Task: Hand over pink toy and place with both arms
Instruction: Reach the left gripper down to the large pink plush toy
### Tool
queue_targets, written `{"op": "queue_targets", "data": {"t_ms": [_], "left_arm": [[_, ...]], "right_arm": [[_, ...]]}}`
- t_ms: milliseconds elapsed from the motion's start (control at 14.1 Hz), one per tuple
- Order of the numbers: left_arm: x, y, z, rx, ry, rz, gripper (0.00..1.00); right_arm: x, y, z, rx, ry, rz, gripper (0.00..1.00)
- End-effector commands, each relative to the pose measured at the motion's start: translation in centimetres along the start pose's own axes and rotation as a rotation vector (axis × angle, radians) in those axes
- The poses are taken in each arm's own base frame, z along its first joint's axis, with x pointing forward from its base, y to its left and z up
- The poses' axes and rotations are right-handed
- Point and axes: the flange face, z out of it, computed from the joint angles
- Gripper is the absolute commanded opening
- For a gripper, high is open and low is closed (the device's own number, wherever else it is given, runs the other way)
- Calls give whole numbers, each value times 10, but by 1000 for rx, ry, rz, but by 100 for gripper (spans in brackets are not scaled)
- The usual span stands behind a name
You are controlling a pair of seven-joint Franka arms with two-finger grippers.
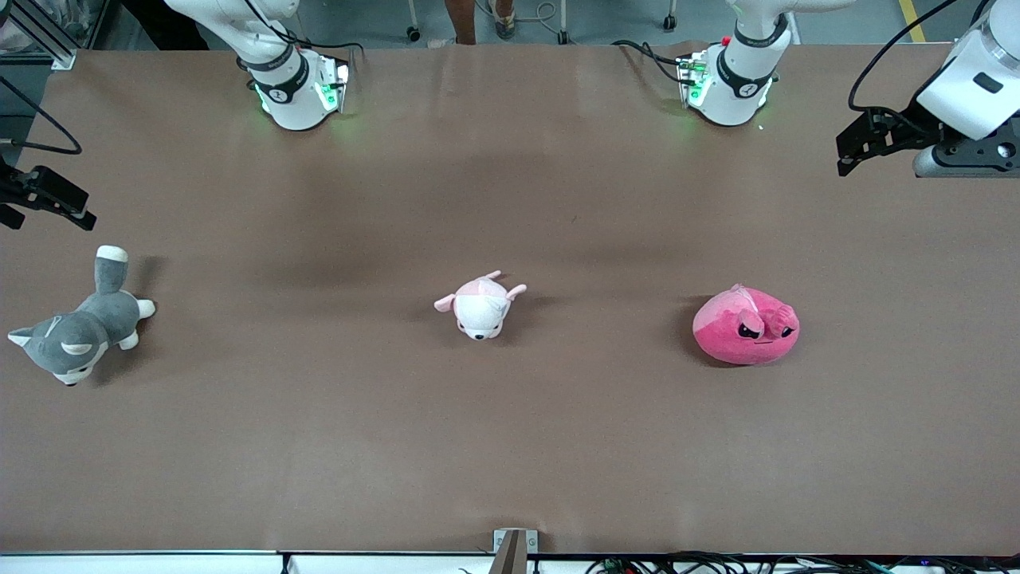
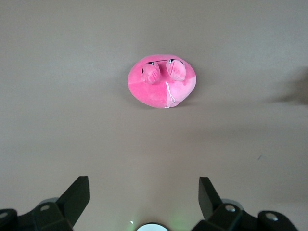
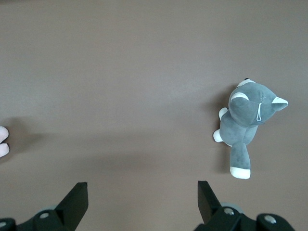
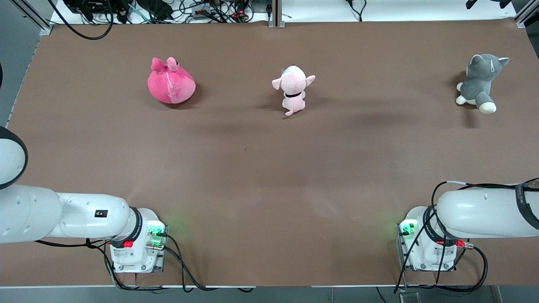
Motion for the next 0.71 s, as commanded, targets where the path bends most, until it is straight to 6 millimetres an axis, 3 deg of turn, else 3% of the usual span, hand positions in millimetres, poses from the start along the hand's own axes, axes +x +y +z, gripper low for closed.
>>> {"op": "queue_targets", "data": {"t_ms": [0,283,425,637], "left_arm": [[3,-1,-5,-18,7,8,100],[5,-6,-3,-16,5,1,100],[20,-20,4,-59,-1,-33,100],[37,-24,36,-66,-7,-46,100]], "right_arm": [[-2,-2,-3,-14,11,-8,100],[-1,-10,-5,-3,16,-19,100],[-1,-10,-5,-3,16,-20,100],[0,-11,-5,-1,15,-20,100]]}}
